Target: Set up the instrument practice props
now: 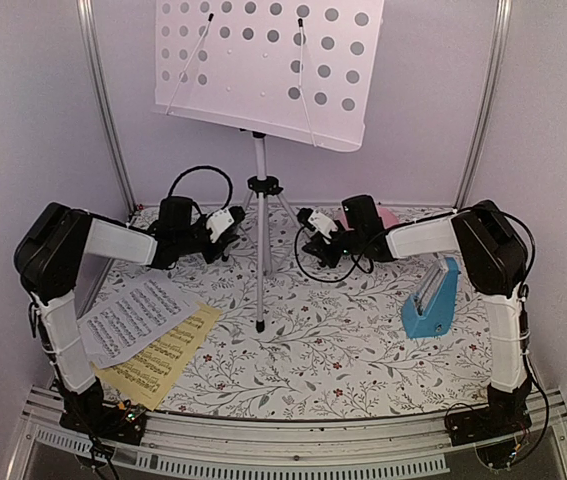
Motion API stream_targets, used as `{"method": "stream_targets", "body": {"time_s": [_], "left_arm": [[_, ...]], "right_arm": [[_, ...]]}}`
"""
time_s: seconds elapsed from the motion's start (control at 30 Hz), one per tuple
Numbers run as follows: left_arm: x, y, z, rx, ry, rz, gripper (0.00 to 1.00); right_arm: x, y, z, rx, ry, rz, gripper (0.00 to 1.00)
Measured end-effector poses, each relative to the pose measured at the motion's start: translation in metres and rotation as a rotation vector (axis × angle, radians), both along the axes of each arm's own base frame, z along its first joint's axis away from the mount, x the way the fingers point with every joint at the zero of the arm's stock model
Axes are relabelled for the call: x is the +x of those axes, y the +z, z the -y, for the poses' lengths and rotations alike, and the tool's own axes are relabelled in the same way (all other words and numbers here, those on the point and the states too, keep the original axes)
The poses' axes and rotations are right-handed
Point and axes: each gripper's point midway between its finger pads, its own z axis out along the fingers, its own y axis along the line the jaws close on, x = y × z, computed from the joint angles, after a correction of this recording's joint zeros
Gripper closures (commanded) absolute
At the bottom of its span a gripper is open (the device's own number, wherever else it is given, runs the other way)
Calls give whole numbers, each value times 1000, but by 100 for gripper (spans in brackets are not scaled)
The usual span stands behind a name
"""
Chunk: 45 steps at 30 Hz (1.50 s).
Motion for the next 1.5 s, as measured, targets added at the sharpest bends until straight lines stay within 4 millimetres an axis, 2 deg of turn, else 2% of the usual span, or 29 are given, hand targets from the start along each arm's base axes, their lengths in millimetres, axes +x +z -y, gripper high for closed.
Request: {"method": "stream_targets", "body": {"time_s": [0.27, 0.53, 1.13, 1.33, 1.5], "left_arm": [[27, -2, 12, 1, 3, 40, 100], [41, -3, 21, -13, -14, 63, 100], [57, -4, 27, -19, -31, 82, 100], [55, -3, 26, -46, -20, 70, 91], [54, -3, 25, -58, -13, 57, 90]], "right_arm": [[21, -2, 29, -29, -46, 24, 100], [33, -2, 48, -46, -72, 29, 100], [44, 2, 63, -109, -74, 36, 100], [43, 4, 60, -118, -70, 43, 96], [43, 6, 56, -128, -74, 59, 95]]}}
